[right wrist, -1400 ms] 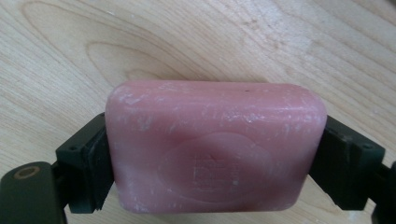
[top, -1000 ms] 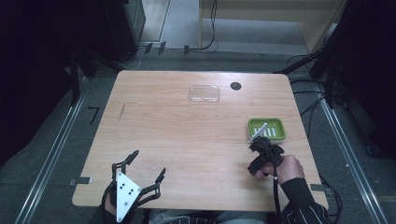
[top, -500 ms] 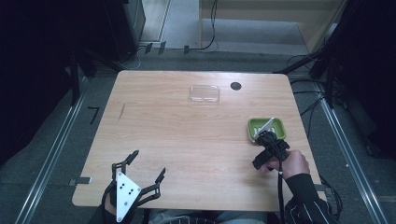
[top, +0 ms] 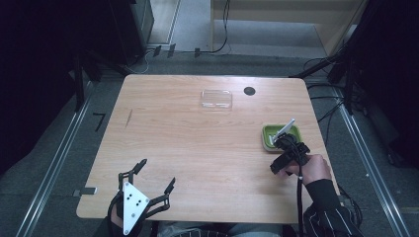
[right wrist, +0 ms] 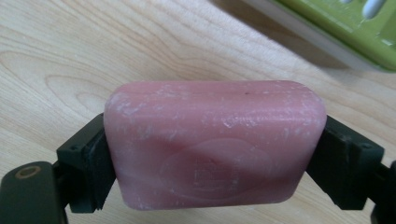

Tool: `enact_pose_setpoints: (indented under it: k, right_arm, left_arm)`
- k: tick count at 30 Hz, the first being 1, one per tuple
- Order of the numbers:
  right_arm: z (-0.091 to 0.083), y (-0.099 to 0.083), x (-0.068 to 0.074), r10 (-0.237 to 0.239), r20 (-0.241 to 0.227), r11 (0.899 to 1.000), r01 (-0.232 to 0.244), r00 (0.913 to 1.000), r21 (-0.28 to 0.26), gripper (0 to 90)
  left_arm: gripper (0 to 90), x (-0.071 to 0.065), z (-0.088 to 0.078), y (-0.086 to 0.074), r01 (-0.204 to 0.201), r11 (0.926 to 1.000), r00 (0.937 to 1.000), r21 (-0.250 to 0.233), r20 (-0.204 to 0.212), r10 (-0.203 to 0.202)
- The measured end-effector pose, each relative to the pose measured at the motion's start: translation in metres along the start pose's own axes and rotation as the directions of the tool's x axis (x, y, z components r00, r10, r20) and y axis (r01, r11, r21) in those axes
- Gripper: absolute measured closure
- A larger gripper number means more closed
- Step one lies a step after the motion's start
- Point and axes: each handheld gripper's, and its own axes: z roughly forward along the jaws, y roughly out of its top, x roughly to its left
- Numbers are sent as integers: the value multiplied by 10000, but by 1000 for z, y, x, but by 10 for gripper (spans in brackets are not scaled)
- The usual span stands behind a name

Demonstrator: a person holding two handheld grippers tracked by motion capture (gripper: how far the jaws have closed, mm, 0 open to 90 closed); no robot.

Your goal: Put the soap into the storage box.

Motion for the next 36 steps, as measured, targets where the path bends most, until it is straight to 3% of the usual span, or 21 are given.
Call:
enact_pose_setpoints:
  k: [36]
  right_arm:
    - [-18, 19, -20, 193, 55, 9991, -191, 9998, -382, 139]
  left_arm:
    - [131, 0, 1, 0, -19, 10000, 10000, 57, 71, 19]
